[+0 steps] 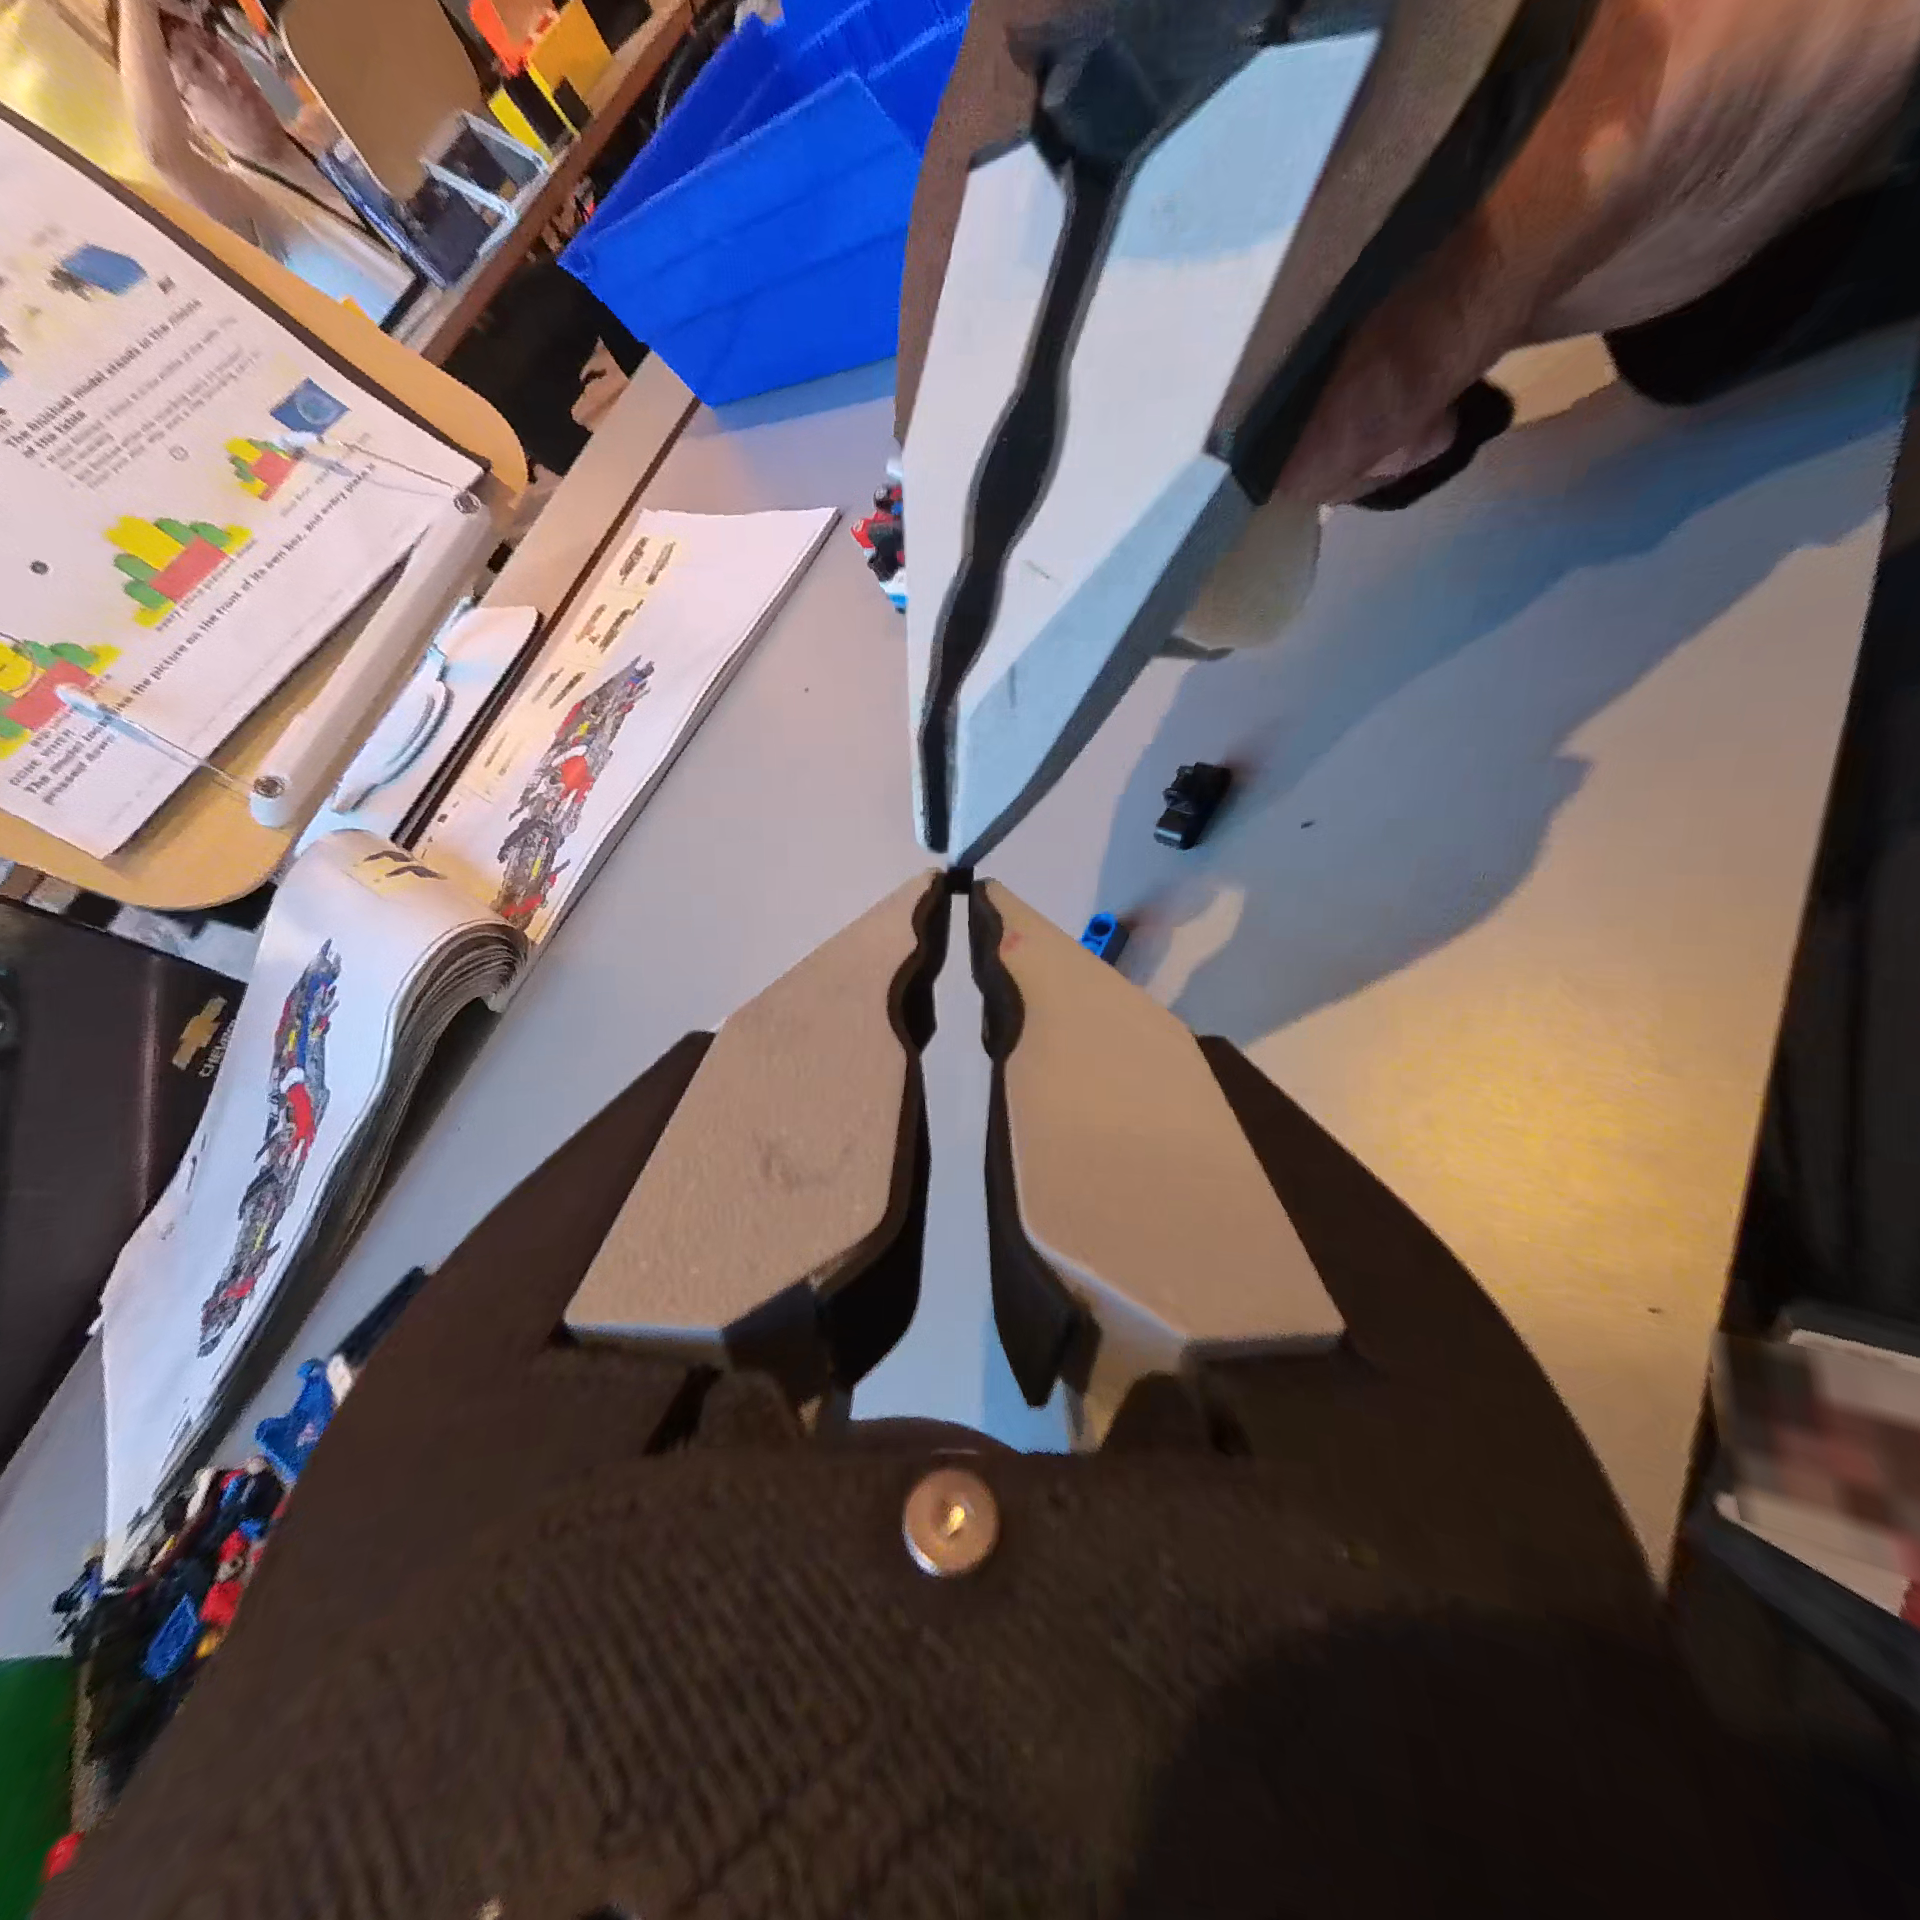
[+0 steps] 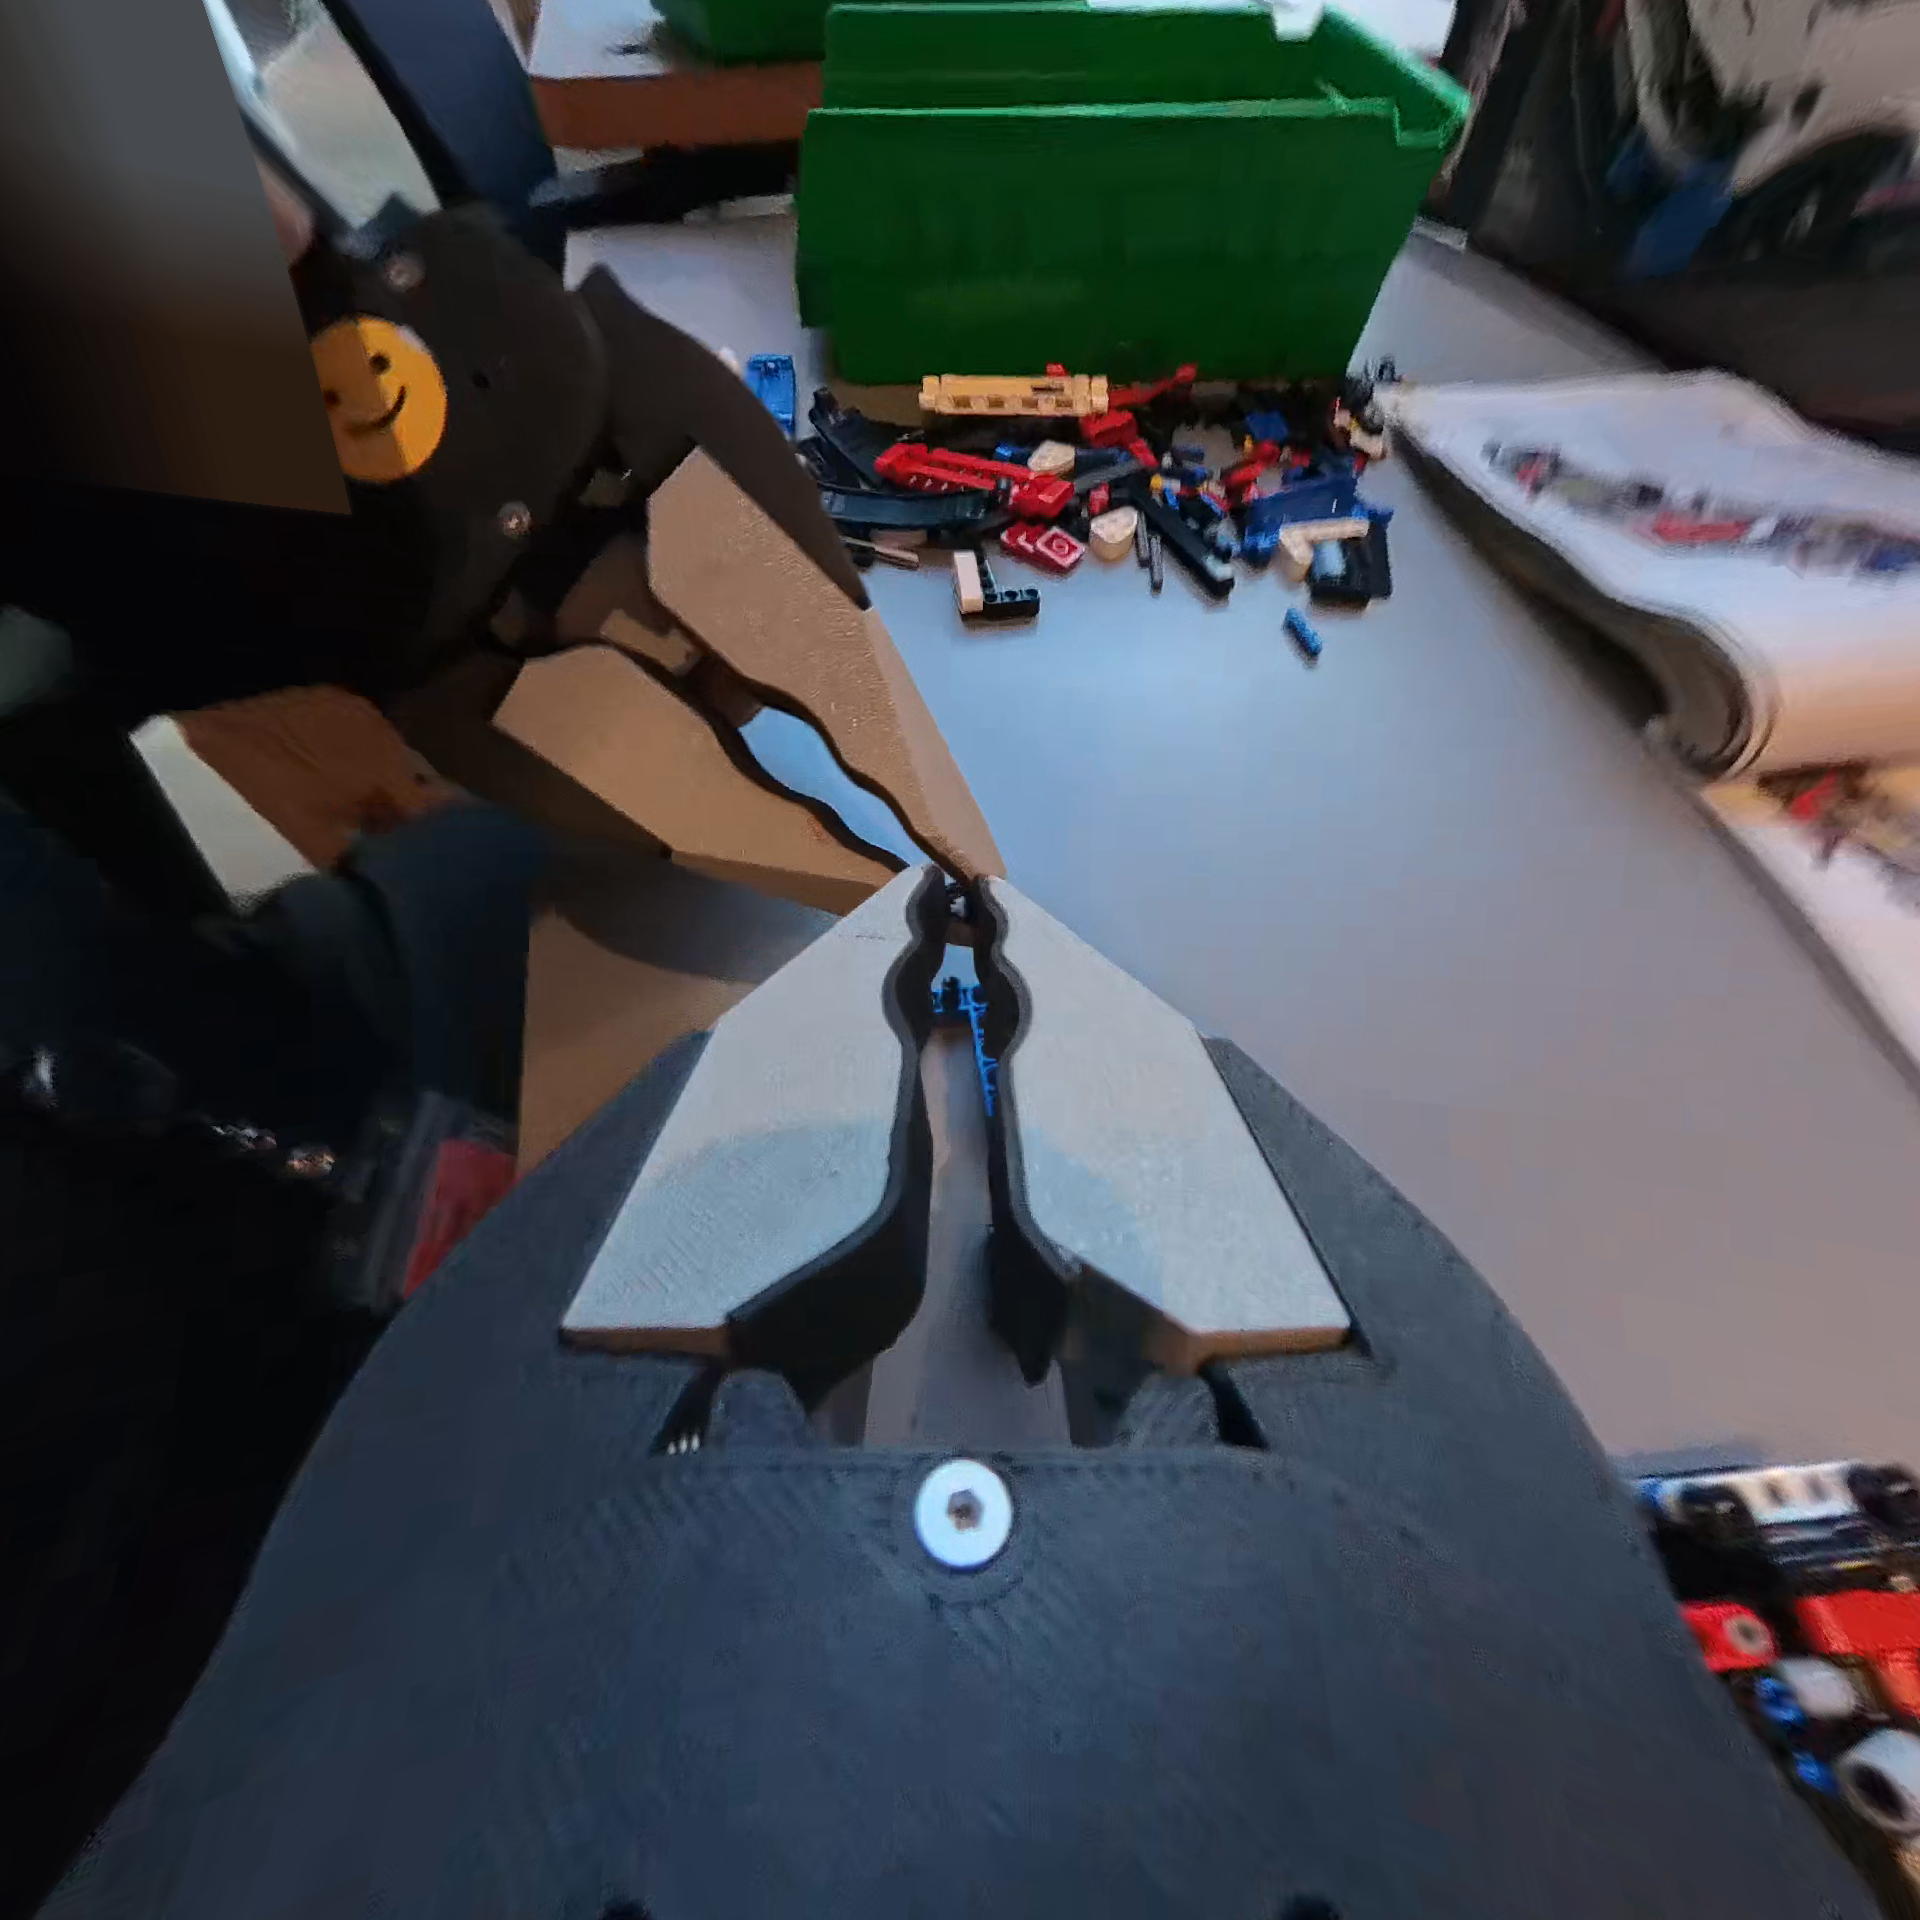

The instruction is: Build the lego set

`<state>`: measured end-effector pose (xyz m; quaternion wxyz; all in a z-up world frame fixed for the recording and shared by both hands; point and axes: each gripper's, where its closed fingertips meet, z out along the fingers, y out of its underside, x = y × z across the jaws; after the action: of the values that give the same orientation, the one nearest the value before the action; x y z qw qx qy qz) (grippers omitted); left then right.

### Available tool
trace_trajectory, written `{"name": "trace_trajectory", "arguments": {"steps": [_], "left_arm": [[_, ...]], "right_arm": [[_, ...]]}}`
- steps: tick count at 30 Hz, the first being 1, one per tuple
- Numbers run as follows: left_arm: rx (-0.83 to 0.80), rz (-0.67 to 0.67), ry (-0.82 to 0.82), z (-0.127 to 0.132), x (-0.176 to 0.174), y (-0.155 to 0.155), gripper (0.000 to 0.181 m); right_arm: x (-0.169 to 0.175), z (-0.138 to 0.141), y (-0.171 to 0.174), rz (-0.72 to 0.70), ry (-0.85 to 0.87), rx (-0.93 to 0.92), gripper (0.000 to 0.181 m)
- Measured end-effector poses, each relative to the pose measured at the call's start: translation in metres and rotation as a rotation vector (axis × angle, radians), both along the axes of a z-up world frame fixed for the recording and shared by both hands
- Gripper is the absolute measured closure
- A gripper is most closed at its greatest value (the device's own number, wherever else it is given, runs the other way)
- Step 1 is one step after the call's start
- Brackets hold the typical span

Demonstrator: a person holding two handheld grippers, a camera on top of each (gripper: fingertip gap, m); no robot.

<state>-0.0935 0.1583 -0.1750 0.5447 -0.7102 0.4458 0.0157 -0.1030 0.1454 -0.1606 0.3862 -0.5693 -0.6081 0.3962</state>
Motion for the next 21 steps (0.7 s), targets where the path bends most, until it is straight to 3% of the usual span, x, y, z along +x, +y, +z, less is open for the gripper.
{"name": "trace_trajectory", "arguments": {"steps": [3,6,13,15,18,21], "left_arm": [[0.120,0.018,0.105,0.008,-0.005,0.004,0.181],[0.192,0.021,0.163,0.012,-0.005,0.004,0.181],[0.259,0.028,0.272,0.010,-0.004,0.004,0.180],[0.248,0.024,0.245,0.009,-0.003,0.003,0.180],[0.155,-0.028,0.070,0.013,0.002,-0.003,0.180],[0.095,-0.044,0.013,0.016,-0.002,-0.004,0.167]], "right_arm": [[0.002,0.001,0.003,-0.012,-0.010,0.052,0.180],[0.003,0.000,0.002,-0.007,-0.026,0.047,0.167],[0.003,0.004,0.001,-0.010,-0.020,0.105,0.180],[0.004,0.003,0.000,-0.002,-0.028,0.147,0.180],[0.006,0.009,-0.004,0.031,0.003,0.238,0.180],[0.007,0.005,-0.004,0.019,-0.006,0.078,0.180]]}}
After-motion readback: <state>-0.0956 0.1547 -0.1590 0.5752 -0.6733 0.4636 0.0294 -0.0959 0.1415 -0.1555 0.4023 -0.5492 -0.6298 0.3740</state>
